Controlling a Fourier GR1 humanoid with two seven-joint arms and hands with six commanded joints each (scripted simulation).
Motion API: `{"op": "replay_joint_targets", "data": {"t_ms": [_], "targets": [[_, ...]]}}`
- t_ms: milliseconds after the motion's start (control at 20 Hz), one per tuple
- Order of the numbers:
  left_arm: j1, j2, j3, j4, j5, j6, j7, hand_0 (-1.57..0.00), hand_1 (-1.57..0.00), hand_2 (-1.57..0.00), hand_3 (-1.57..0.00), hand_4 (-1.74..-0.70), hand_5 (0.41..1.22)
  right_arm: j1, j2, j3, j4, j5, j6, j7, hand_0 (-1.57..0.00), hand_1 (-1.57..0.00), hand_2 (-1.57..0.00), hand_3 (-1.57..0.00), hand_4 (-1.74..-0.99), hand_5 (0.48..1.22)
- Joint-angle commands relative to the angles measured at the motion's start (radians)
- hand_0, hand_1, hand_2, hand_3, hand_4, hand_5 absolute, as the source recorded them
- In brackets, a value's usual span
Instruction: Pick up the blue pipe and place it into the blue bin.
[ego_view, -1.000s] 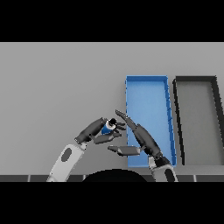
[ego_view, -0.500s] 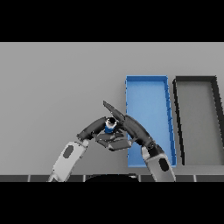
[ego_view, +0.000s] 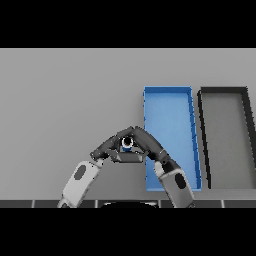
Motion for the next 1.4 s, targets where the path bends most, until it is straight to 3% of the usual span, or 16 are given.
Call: {"op": "replay_joint_targets", "data": {"t_ms": [0, 100, 200, 300, 500, 550, 600, 700, 800, 850, 900, 1100, 1200, 1350], "targets": [[-0.005, -0.004, -0.002, 0.001, -0.011, 0.001, 0.006, -1.57, -1.57, -1.56, -1.33, -1.7, 1.221, 0.018, -0.007, -0.003, -0.015, -0.001, -0.004, -0.015, -1.32, -1.33, -1.33, -1.23, -1.481, 0.869], [-0.004, -0.008, 0.001, 0.005, -0.017, -0.007, -0.024, -1.57, -1.57, -1.55, -1.37, -1.72, 1.221, 0.025, -0.007, 0.02, -0.02, 0.04, -0.009, -0.049, -1.41, -1.42, -1.42, -1.35, -1.474, 0.996], [-0.003, -0.014, 0.004, 0.003, -0.02, -0.008, -0.02, -1.57, -1.57, -1.55, -1.4, -1.73, 1.221, 0.03, -0.011, 0.03, -0.018, 0.06, -0.007, -0.081, -1.47, -1.47, -1.47, -1.43, -1.481, 1.077], [0.001, -0.018, -0.001, 0.0, -0.034, -0.002, -0.025, -1.57, -1.57, -1.55, -1.43, -1.73, 1.221, 0.052, 0.008, 0.026, -0.017, 0.04, -0.006, -0.092, -1.51, -1.51, -1.51, -1.48, -1.488, 1.129], [0.016, -0.021, -0.004, -0.019, -0.033, 0.006, -0.017, -1.57, -1.57, -1.56, -1.43, -1.73, 1.221, 0.065, 0.057, 0.008, -0.021, 0.017, 0.003, -0.065, -1.54, -1.55, -1.55, -1.53, -1.494, 1.183], [0.014, -0.011, 0.003, -0.019, -0.032, 0.002, -0.039, -1.57, -1.57, -1.57, -1.26, -1.73, 1.221, 0.065, 0.074, 0.01, -0.021, 0.019, 0.007, -0.057, -1.55, -1.55, -1.55, -1.54, -1.495, 1.191], [0.01, 0.0, 0.011, -0.018, -0.043, 0.003, -0.046, -1.45, -1.37, -1.34, -1.05, -1.63, 1.221, 0.06, 0.08, 0.007, -0.009, 0.034, 0.002, -0.067, -1.55, -1.55, -1.55, -1.55, -1.496, 1.197], [0.001, 0.012, 0.009, -0.024, -0.069, -0.02, -0.022, -0.94, -0.88, -0.85, -0.67, -1.41, 1.221, 0.065, 0.093, 0.008, -0.014, 0.053, -0.004, -0.081, -1.56, -1.56, -1.56, -1.56, -1.497, 1.206], [0.001, 0.013, 0.014, -0.01, -0.085, -0.06, -0.016, -0.6, -0.56, -0.55, -0.43, -1.25, 1.221, 0.081, 0.086, 0.004, -0.023, 0.066, 0.0, -0.082, -1.56, -1.56, -1.56, -1.56, -1.498, 1.211], [0.01, 0.018, 0.014, -0.023, -0.084, -0.079, -0.016, -0.48, -0.45, -0.44, -0.34, -1.19, 1.148, 0.082, 0.097, 0.012, -0.03, 0.074, 0.001, -0.073, -1.57, -1.57, -1.57, -1.56, -1.498, 1.213], [0.003, 0.014, 0.017, -0.021, -0.084, -0.081, 0.025, -0.38, -0.36, -0.35, -0.27, -1.13, 1.063, 0.071, 0.101, -0.001, -0.022, 0.077, 0.007, -0.058, -1.57, -1.57, -1.57, -1.56, -1.498, 1.215], [0.009, 0.019, 0.025, -0.006, -0.086, -0.08, 0.09, -0.16, -0.15, -0.14, -0.11, -1.01, 0.785, 0.073, 0.124, -0.007, -0.023, 0.103, 0.009, -0.102, -1.57, -1.57, -1.57, -1.57, -1.499, 1.218], [0.009, 0.009, 0.021, -0.01, -0.088, -0.074, 0.083, -0.1, -0.09, -0.09, -0.07, -0.98, 0.682, 0.072, 0.132, -0.007, -0.008, 0.125, 0.011, -0.104, -1.57, -1.57, -1.57, -1.57, -1.499, 1.219], [0.011, -0.004, 0.033, 0.0, -0.078, -0.061, 0.135, -0.05, -0.05, -0.05, -0.04, -0.97, 0.578, 0.088, 0.14, -0.021, -0.012, 0.113, 0.027, -0.133, -1.57, -1.57, -1.57, -1.57, -1.499, 1.22]]}}
